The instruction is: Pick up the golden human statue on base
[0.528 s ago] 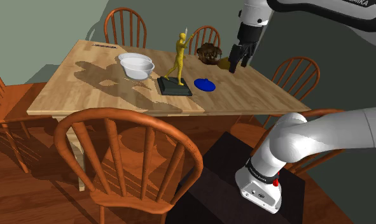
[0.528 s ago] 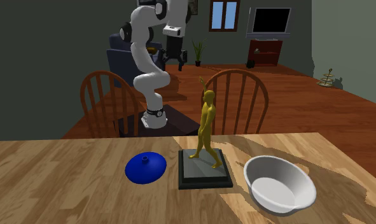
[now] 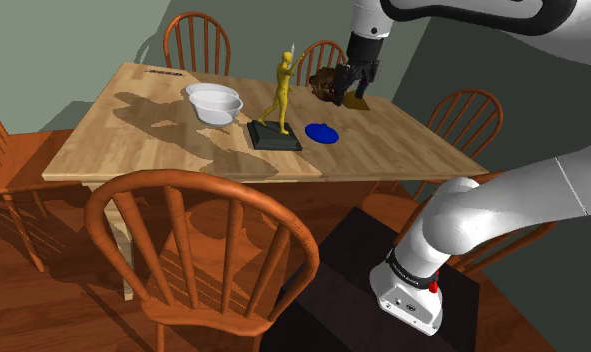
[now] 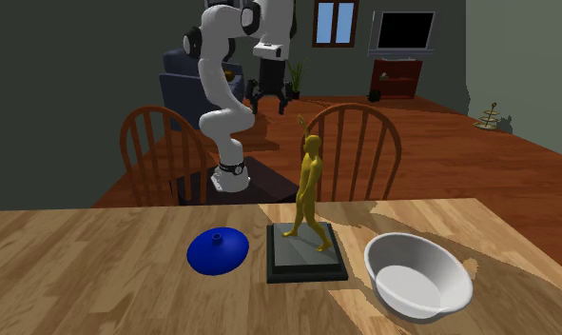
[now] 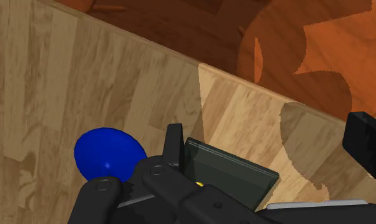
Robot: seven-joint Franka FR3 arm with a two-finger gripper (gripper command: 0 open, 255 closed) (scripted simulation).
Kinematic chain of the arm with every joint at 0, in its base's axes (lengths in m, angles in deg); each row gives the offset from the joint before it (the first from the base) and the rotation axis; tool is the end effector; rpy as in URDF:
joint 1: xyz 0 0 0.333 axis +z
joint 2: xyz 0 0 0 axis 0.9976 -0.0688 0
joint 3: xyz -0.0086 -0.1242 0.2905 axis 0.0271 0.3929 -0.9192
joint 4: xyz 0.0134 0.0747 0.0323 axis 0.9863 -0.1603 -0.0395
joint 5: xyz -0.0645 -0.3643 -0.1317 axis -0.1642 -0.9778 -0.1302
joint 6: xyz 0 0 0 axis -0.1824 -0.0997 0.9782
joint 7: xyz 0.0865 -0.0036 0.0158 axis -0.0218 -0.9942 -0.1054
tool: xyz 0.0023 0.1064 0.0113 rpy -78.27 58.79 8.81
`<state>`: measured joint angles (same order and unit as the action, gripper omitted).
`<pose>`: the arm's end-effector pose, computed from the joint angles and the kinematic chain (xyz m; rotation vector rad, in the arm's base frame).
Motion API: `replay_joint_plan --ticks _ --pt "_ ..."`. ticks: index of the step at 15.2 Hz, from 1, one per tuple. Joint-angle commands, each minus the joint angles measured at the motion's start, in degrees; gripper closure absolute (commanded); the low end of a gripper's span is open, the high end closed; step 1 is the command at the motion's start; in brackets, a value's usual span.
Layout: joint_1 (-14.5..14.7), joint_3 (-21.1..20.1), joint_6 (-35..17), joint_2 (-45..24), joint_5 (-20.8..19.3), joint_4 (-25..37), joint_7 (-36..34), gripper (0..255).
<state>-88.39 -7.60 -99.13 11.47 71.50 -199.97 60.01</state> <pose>0.3610 -0.0125 0.6099 2.9922 -0.2724 0.0126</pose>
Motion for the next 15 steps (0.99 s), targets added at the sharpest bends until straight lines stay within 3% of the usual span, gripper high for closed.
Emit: replay_joint_plan --ticks 1,8,15 --pt "-0.65 0.06 -2.54 -4.04 -0.46 2.77 -1.08 0" --pt "-2.44 -0.13 -9.43 -16.75 -2.00 12.42 -5.46 0" --pt "-3.81 0.13 -13.01 -29.84 -3.84 25.72 -9.44 0"
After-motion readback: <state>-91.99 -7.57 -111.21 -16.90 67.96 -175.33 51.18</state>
